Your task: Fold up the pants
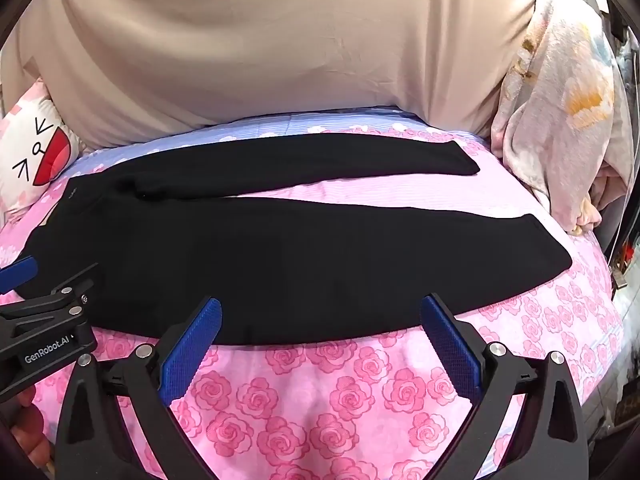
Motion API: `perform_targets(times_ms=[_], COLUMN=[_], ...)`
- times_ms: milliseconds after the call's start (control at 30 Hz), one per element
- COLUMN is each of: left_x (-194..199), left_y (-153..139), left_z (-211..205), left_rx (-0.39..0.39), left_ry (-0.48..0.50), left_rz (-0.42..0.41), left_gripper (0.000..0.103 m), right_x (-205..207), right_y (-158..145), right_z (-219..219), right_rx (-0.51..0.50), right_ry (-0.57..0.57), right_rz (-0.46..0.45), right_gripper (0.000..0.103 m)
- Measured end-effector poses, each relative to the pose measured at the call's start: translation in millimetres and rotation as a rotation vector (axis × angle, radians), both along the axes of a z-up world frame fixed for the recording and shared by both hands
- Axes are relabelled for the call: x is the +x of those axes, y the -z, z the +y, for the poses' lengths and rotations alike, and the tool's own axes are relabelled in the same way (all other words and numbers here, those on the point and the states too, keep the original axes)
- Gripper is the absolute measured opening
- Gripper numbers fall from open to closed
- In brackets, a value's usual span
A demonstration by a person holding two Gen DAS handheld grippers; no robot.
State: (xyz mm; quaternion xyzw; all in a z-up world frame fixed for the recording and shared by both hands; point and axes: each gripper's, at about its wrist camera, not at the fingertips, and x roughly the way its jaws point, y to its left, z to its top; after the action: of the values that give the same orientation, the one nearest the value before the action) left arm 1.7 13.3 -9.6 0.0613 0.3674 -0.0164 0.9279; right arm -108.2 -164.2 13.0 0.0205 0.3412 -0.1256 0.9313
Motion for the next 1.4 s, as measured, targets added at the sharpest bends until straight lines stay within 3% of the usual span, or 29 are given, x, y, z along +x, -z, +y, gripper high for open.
perform_targets(times_ms=[1400], left_x=[2.5], left_y=[1.7], left_z=[-5.0], left_rx=[0.007], left_ry=[0.003], left_rz=[0.018], left_gripper=[0.097], right_x=[-1.7], right_y=[1.5], right_z=[1.9], right_rx=[0.014], right_ry=[-0.008], right_rz=[0.004], right_gripper=[0.098])
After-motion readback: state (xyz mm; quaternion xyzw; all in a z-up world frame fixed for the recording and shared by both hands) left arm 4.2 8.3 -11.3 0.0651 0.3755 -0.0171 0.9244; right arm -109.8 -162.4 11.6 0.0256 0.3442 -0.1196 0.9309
